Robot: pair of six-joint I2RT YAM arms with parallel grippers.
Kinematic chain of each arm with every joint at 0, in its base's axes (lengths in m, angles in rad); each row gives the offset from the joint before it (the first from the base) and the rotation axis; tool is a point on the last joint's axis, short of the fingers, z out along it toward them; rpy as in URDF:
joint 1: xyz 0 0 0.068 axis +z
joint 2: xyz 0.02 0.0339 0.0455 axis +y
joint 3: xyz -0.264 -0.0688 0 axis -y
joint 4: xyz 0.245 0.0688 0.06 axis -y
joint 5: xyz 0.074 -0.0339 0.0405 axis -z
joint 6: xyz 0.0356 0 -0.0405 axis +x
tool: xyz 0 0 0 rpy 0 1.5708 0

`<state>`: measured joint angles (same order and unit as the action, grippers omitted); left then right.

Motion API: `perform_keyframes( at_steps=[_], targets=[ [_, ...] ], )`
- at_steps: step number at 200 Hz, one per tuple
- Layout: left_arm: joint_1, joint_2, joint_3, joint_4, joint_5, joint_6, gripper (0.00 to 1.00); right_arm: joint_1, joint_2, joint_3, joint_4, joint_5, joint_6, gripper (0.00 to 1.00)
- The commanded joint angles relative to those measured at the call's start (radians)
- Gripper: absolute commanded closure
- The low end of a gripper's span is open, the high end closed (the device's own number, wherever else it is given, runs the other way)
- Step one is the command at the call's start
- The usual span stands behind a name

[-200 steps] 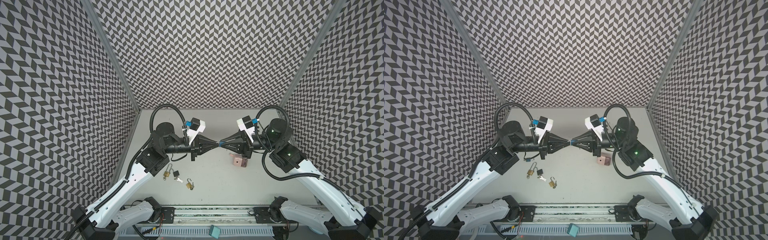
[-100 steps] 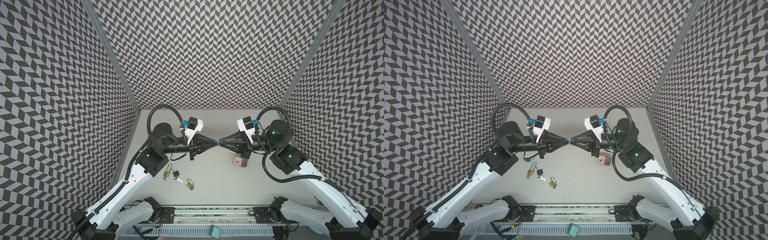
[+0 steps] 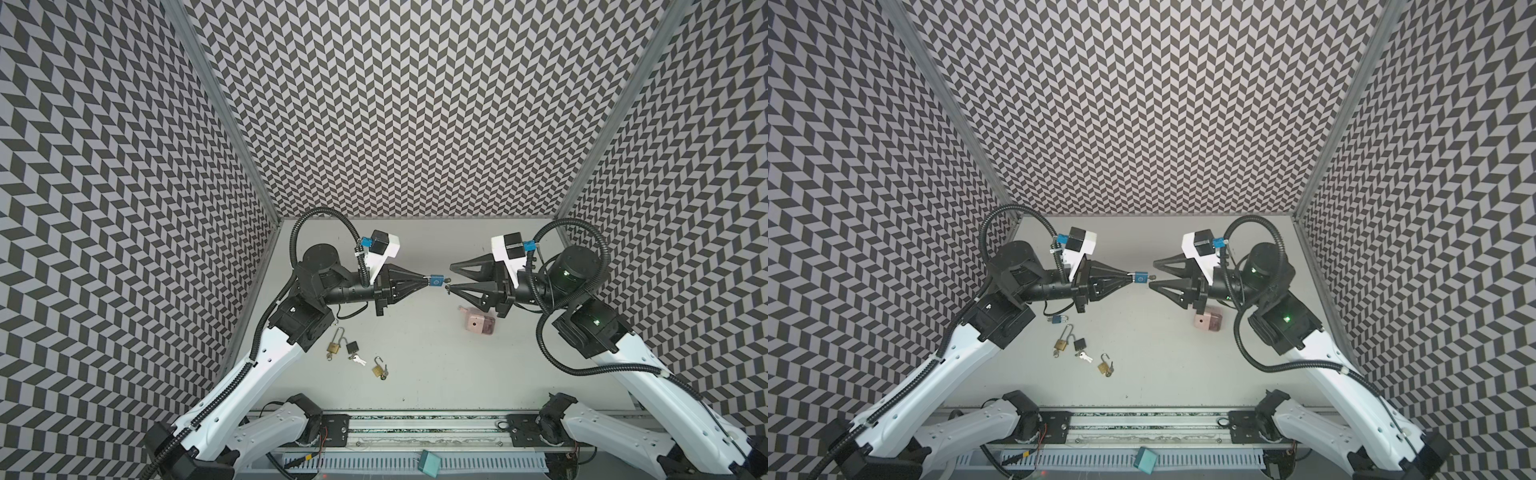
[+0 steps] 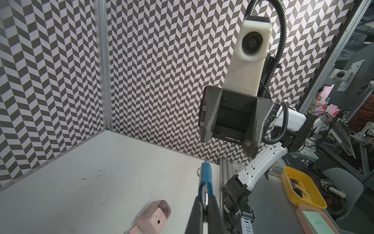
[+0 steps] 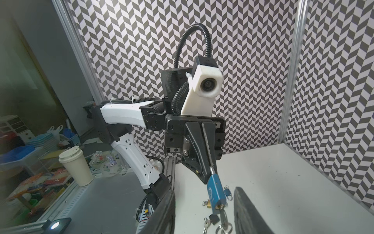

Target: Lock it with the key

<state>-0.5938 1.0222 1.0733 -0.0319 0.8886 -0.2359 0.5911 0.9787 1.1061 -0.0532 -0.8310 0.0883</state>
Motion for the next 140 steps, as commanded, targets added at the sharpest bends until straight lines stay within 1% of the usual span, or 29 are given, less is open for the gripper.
perform_keyframes(
  at_steps=[1,46,121,140],
  targets=[
    [0.006,-0.017,0.01,-0.006,0.022,0.012,1.0,-0.01,0.022,0.0,0.038,-0.054,0.043,0.62],
    [0.006,-0.02,0.01,-0.009,0.027,0.014,1.0,-0.018,0.04,0.005,0.029,-0.067,0.046,0.68],
    [0.006,-0.024,0.014,-0.011,0.023,0.012,1.0,-0.023,0.044,-0.002,-0.018,-0.02,0.015,0.7],
    [0.006,-0.025,0.011,-0.01,0.022,0.014,1.0,-0.025,0.044,-0.003,-0.022,-0.017,0.014,0.73]
  ],
)
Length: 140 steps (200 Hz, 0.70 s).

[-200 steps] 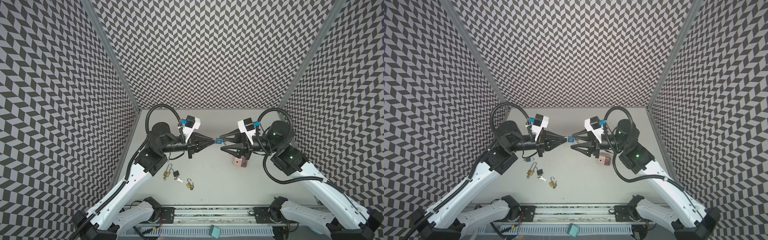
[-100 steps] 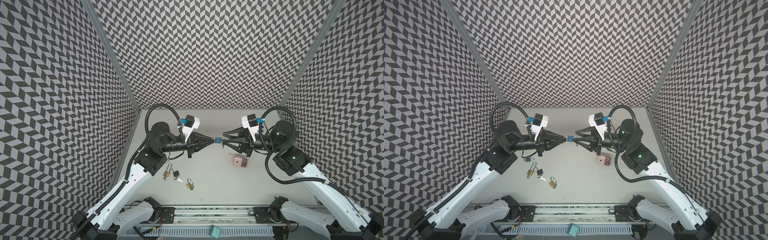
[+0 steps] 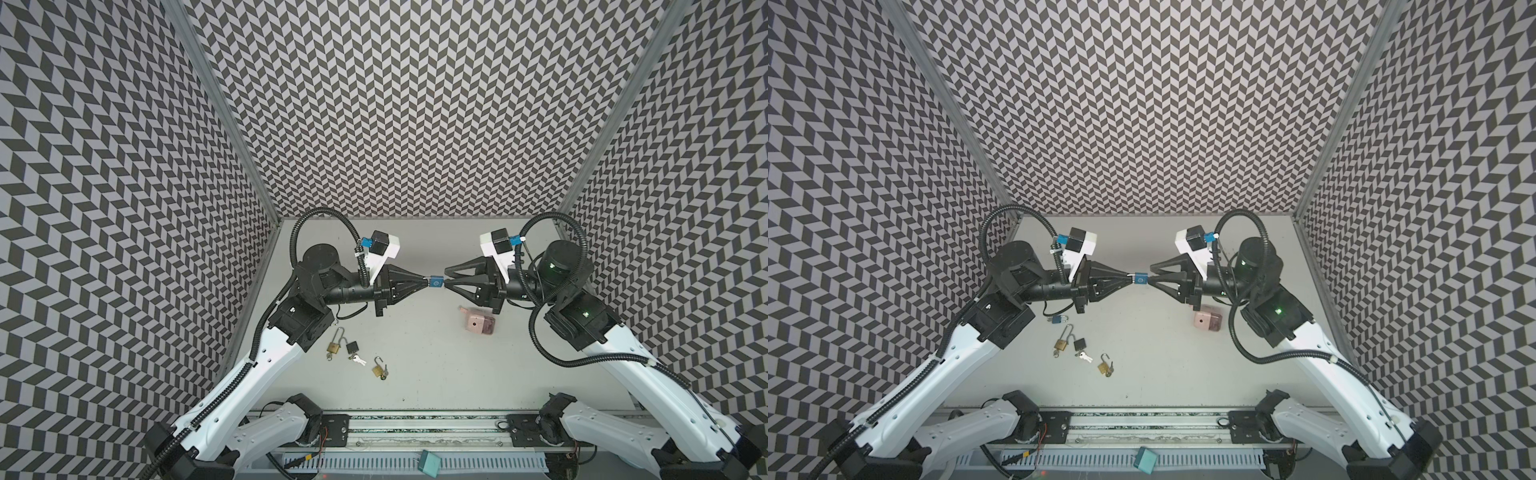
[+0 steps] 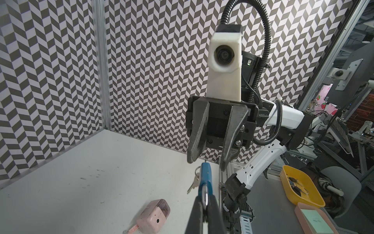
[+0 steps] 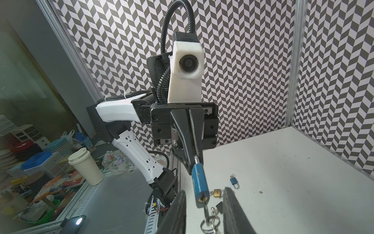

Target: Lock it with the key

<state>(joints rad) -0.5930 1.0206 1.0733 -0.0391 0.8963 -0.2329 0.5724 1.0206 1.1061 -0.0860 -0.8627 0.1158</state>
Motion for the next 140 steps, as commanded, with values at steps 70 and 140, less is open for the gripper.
perform_keyframes(
  at_steps=[70,140],
  targets=[
    [0.007,-0.025,0.012,-0.001,0.009,0.012,1.0,-0.008,0.011,-0.011,0.014,0.013,-0.013,0.86],
    [0.03,-0.023,0.015,0.0,0.008,0.013,1.0,-0.012,-0.018,-0.019,-0.007,0.058,-0.042,1.0]
  ],
)
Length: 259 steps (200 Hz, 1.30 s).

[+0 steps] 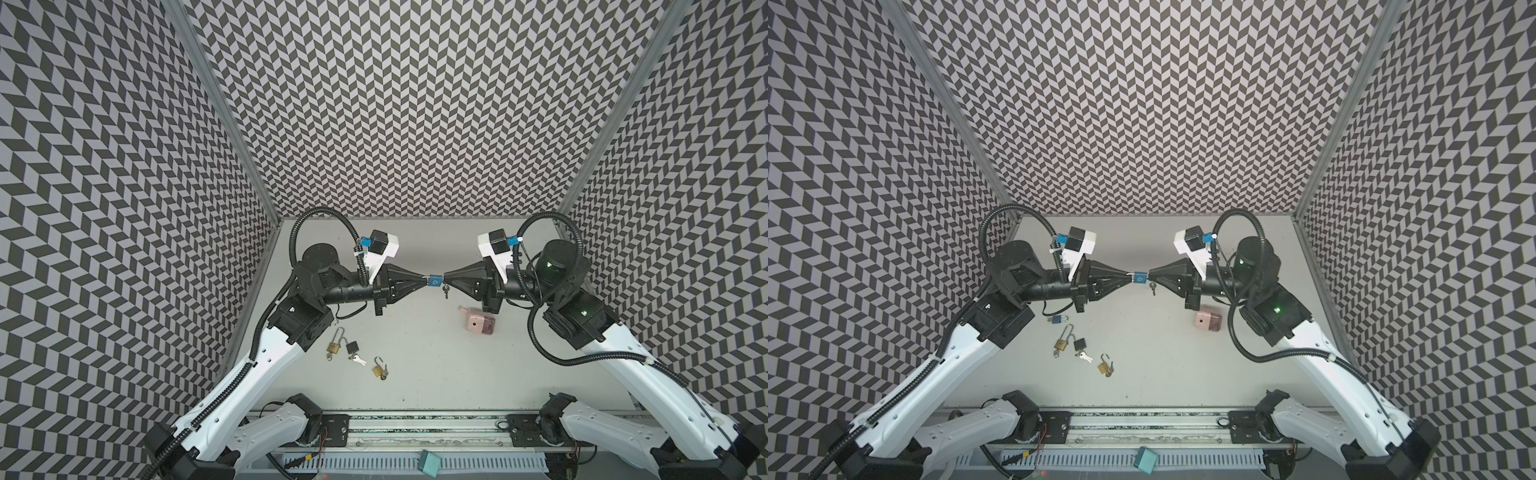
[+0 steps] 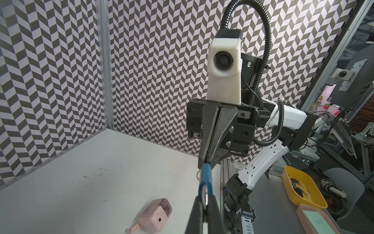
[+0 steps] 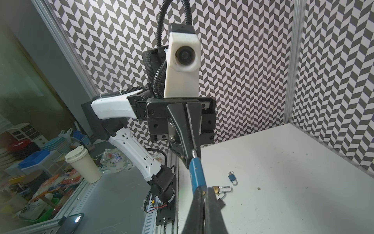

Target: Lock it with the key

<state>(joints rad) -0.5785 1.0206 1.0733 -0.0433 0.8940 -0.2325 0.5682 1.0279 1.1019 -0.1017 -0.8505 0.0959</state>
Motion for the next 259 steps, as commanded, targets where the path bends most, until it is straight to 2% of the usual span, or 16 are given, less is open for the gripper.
perform_keyframes(
  at_steps=[1,50,77,111,133,154,178,212,259],
  targets=[
    [0.016,-0.023,0.015,0.004,0.01,0.012,1.0,-0.008,-0.025,-0.014,0.008,0.048,-0.025,1.0],
    [0.076,-0.048,0.005,-0.007,0.021,0.012,1.0,-0.025,-0.061,-0.028,-0.013,0.106,-0.041,1.0],
    [0.097,-0.063,-0.004,-0.016,-0.011,0.007,1.0,-0.027,-0.081,-0.053,-0.008,0.183,-0.05,1.0],
    [0.106,-0.017,-0.006,-0.067,-0.188,0.008,1.0,-0.027,-0.078,-0.128,0.023,0.355,-0.009,1.0],
    [0.104,0.039,0.01,-0.132,-0.325,-0.01,1.0,-0.027,-0.052,-0.199,0.013,0.506,0.095,1.0],
    [0.105,0.082,0.0,-0.166,-0.435,-0.02,1.0,-0.027,-0.039,-0.297,0.075,0.576,0.173,1.0],
    [0.105,0.159,0.0,-0.198,-0.502,-0.047,1.0,-0.015,0.021,-0.358,0.088,0.546,0.203,1.0],
    [0.113,0.201,-0.026,-0.203,-0.566,-0.059,1.0,0.056,0.137,-0.426,0.112,0.635,0.281,1.0],
    [0.166,0.24,-0.047,-0.17,-0.52,-0.097,1.0,0.128,0.374,-0.376,0.123,0.683,0.294,1.0]
  ],
)
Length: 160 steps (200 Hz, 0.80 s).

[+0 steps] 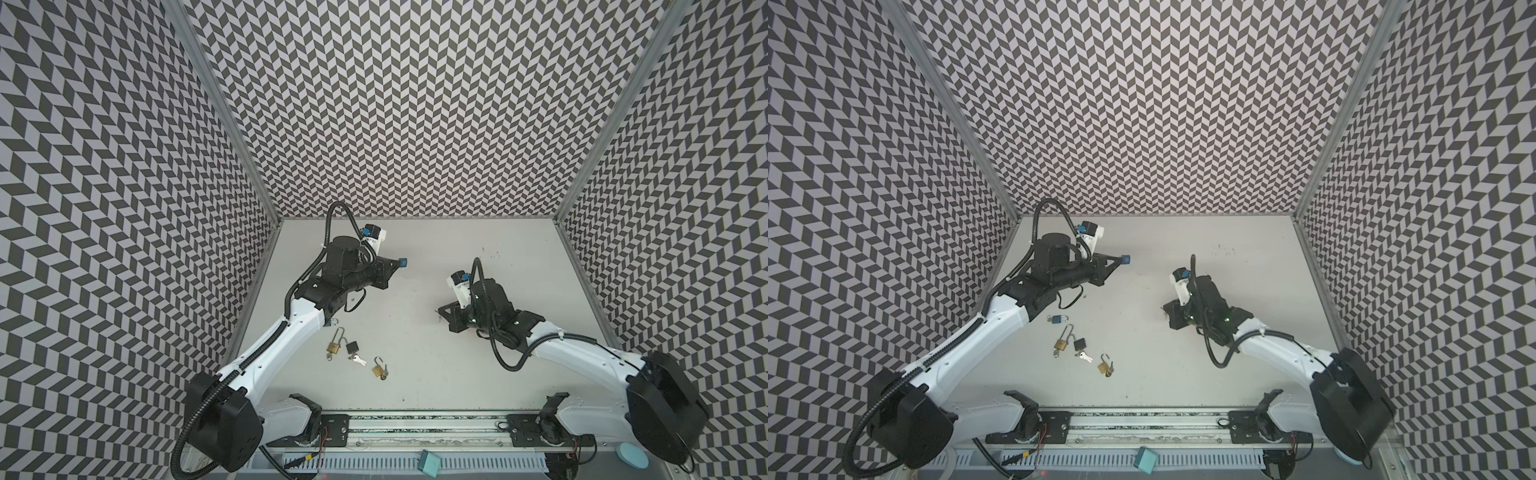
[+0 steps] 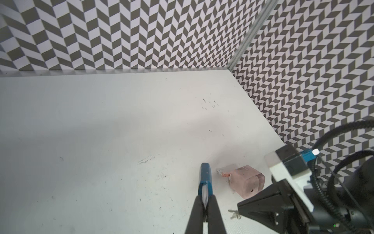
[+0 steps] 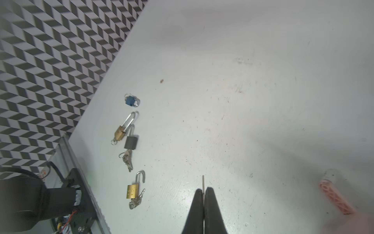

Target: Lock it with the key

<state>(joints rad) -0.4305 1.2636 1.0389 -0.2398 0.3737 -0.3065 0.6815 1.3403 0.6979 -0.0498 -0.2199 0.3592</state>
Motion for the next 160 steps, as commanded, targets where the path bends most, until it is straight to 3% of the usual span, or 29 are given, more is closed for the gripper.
perform_keyframes(
  at_steps=[1,93,122,160],
  targets=[
    [0.018,-0.003,-0.014,0.026,0.001,-0.023,1.0,0.015,0.065,0.028,0.072,0.052,0.031,1.0],
    [0.035,-0.017,-0.036,0.033,0.024,-0.016,1.0,0.0,0.248,0.044,0.128,0.066,0.055,1.0],
    [0.035,-0.018,-0.038,0.034,0.036,-0.018,1.0,-0.011,0.209,0.007,0.095,0.147,0.06,1.0],
    [0.035,-0.033,-0.047,0.032,0.026,-0.013,1.0,-0.108,0.136,-0.079,0.09,0.189,0.097,1.0]
  ],
)
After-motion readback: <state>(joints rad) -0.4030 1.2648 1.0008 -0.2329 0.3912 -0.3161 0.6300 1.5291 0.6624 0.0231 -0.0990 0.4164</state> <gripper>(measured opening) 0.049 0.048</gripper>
